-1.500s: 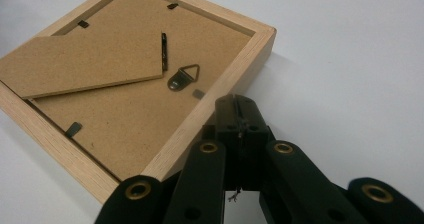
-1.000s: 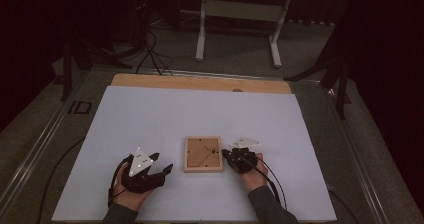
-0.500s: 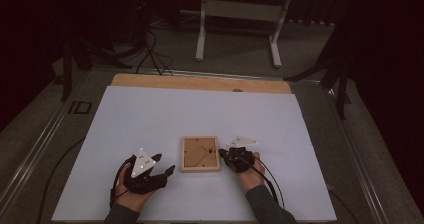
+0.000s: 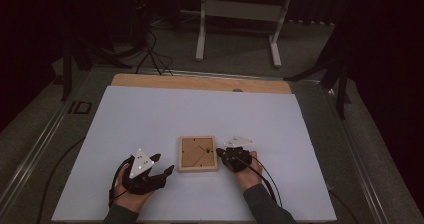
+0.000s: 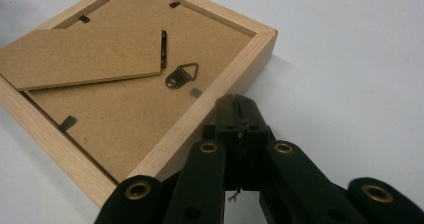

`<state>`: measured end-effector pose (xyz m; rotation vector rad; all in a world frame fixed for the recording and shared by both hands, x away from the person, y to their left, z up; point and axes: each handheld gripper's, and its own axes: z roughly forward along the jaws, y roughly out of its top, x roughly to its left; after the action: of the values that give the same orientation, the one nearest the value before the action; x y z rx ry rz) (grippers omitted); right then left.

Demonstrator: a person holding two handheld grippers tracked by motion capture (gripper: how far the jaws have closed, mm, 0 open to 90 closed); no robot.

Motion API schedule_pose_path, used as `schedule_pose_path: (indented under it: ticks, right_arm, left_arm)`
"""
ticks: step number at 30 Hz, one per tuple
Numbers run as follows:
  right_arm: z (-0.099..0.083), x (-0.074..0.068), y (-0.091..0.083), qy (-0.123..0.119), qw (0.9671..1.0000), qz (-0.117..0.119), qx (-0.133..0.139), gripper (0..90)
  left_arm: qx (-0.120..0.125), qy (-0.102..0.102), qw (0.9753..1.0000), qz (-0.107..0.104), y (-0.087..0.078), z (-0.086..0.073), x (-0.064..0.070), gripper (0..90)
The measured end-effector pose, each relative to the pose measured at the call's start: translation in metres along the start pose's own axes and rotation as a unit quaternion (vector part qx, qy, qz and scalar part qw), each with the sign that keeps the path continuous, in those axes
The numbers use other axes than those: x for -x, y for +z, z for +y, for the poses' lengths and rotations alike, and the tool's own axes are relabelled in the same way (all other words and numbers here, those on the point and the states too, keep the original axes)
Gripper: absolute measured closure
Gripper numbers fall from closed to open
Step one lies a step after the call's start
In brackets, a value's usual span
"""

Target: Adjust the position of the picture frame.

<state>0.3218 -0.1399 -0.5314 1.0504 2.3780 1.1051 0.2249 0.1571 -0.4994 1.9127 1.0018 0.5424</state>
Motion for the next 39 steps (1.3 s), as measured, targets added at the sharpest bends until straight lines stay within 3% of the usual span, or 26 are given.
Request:
schedule_pose_path:
  ticks: [8,17,39]
  right_arm:
    - [0.0,0.001,-0.002,-0.007,1.0,-0.005,0.001,89.2]
    - [0.003,0.005,-0.016,-0.001,0.9997,-0.009,0.021,89.2]
    - [0.003,-0.01,-0.028,-0.016,0.9991,0.021,0.034,89.0]
  left_arm:
    - [0.002,-0.001,1.0,0.0,-0.001,0.0,0.0,39.0]
    - [0.003,-0.002,1.0,-0.001,-0.001,0.0,-0.001,39.0]
    - [0.003,-0.001,1.0,-0.004,0.002,0.002,-0.001,38.9]
